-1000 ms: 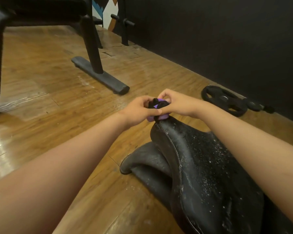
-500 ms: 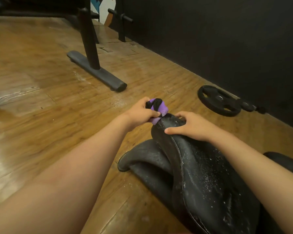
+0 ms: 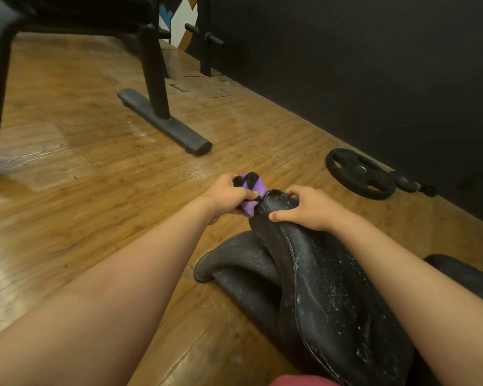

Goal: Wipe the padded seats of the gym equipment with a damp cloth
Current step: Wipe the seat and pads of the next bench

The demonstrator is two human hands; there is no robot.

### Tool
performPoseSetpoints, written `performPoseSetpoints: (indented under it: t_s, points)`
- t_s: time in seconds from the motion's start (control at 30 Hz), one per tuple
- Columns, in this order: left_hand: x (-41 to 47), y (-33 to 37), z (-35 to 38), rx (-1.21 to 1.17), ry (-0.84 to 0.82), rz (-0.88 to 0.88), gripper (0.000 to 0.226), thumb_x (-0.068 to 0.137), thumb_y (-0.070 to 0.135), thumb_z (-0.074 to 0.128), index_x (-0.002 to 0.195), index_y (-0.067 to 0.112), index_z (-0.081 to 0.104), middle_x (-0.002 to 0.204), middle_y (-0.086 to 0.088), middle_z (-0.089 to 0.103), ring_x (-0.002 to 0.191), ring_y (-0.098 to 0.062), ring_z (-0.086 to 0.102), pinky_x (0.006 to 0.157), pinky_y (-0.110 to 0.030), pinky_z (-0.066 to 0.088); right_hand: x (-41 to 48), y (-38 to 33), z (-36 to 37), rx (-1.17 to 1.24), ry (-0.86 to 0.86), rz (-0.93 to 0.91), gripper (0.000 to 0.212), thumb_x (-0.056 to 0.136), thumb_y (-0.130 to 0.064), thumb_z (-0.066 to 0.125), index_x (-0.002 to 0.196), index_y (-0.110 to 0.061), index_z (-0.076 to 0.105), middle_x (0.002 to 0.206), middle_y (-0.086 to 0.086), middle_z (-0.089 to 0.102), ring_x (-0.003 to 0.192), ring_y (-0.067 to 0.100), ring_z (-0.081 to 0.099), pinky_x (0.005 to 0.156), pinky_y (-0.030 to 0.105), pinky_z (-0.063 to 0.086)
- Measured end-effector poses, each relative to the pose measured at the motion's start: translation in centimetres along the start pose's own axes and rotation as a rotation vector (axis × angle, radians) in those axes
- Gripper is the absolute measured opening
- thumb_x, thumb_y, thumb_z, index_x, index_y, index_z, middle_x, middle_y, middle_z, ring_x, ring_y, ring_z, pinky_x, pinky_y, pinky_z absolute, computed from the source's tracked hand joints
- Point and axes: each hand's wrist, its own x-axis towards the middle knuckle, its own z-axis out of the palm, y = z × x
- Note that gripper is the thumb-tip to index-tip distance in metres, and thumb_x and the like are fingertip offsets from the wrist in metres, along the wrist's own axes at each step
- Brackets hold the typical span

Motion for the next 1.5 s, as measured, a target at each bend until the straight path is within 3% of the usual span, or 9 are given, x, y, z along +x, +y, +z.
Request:
performPoseSetpoints:
  t_s: [0.17, 0.3, 0.43, 0.67, 0.8, 0.93, 1.17, 1.3, 1.5]
  points:
    - [0.7, 0.1, -0.3, 0.136, 0.022, 0.023, 0.034, 0.08, 0.005, 0.072, 0.112, 0.005, 0.061, 0.109, -0.018, 0.068, 0.093, -0.028, 0.067, 0.082, -0.04, 0.056, 0.3, -0.1, 0.0, -0.022, -0.011, 0.0, 0.058, 0.069, -0.055, 0.076, 0.114, -0.022, 0.061, 0.096, -0.003, 0.056, 0.096, 0.019, 0.054, 0.078, 0.028, 0.04]
    - [-0.1, -1.5, -0.8, 0.207, 0.037, -0.09, 0.018, 0.081, -0.002, 0.068, 0.089, 0.007, 0.056, 0.089, -0.015, 0.063, 0.074, -0.022, 0.063, 0.064, -0.033, 0.058, 0.3, -0.3, -0.1, -0.02, -0.019, 0.009, 0.064, 0.071, -0.054, 0.076, 0.122, -0.021, 0.058, 0.11, 0.003, 0.06, 0.109, 0.022, 0.055, 0.081, 0.026, 0.039]
    - [-1.3, -3.9, -0.7, 0.141, 0.005, -0.212, 0.023, 0.082, -0.002, 0.068, 0.093, 0.005, 0.049, 0.098, -0.017, 0.06, 0.075, -0.022, 0.066, 0.053, -0.029, 0.059, 0.0, -0.4, -0.1, 0.0, -0.018, 0.015, 0.073, 0.072, -0.055, 0.075, 0.132, -0.019, 0.053, 0.129, 0.006, 0.057, 0.119, 0.024, 0.051, 0.089, 0.028, 0.039]
    - [-2.1, -0.3, 0.0, 0.088, 0.054, -0.03, 0.017, 0.084, -0.005, 0.064, 0.085, 0.006, 0.051, 0.08, -0.013, 0.062, 0.062, -0.02, 0.066, 0.053, -0.028, 0.059, 0.1, -0.4, 0.2, 0.006, -0.003, 0.021, 0.062, 0.07, -0.053, 0.076, 0.12, -0.019, 0.06, 0.121, 0.006, 0.062, 0.112, 0.024, 0.055, 0.085, 0.028, 0.041]
    - [-2.4, -0.4, 0.5, 0.079, 0.075, -0.045, 0.03, 0.082, -0.004, 0.065, 0.108, -0.003, 0.052, 0.094, -0.02, 0.064, 0.06, -0.02, 0.068, 0.047, -0.025, 0.055, 0.3, -0.4, 0.3, 0.017, 0.0, 0.025, 0.061, 0.07, -0.053, 0.076, 0.118, -0.019, 0.061, 0.119, 0.005, 0.063, 0.11, 0.024, 0.056, 0.081, 0.027, 0.041]
    - [-2.9, -0.9, 1.1, 0.109, 0.103, -0.101, 0.035, 0.08, -0.001, 0.067, 0.111, -0.001, 0.049, 0.1, -0.023, 0.066, 0.071, -0.029, 0.072, 0.058, -0.037, 0.061, 0.5, -0.3, 0.4, 0.019, -0.006, 0.026, 0.06, 0.069, -0.054, 0.076, 0.115, -0.019, 0.062, 0.117, 0.007, 0.064, 0.108, 0.024, 0.057, 0.08, 0.027, 0.042]
    - [-4.2, -1.7, 2.9, -0.084, 0.264, -0.102, 0.015, 0.076, -0.004, 0.064, 0.082, 0.006, 0.053, 0.063, -0.009, 0.064, 0.06, -0.025, 0.064, 0.064, -0.039, 0.061, 0.1, -0.5, -0.5, 0.019, -0.086, 0.023, 0.069, 0.068, -0.06, 0.075, 0.124, -0.021, 0.063, 0.126, 0.002, 0.063, 0.115, 0.022, 0.056, 0.092, 0.029, 0.044]
    - [-4.0, -2.0, 3.9, -0.062, 0.318, 0.005, 0.052, 0.041, 0.025, 0.07, 0.089, 0.011, 0.058, 0.092, -0.013, 0.068, 0.088, -0.031, 0.069, 0.077, -0.049, 0.058, -0.3, -0.6, -1.0, 0.006, -0.105, -0.002, 0.058, 0.072, -0.058, 0.073, 0.118, -0.024, 0.067, 0.115, 0.001, 0.066, 0.107, 0.02, 0.059, 0.081, 0.026, 0.042]
    - [-4.4, -3.5, 3.9, -0.103, 0.402, -0.002, 0.037, 0.059, 0.015, 0.073, 0.092, 0.009, 0.057, 0.081, -0.006, 0.065, 0.073, -0.022, 0.07, 0.076, -0.041, 0.059, -0.6, -0.4, -1.2, 0.042, -0.148, -0.022, 0.063, 0.078, -0.057, 0.069, 0.129, -0.022, 0.059, 0.13, 0.001, 0.06, 0.12, 0.021, 0.053, 0.087, 0.023, 0.037]
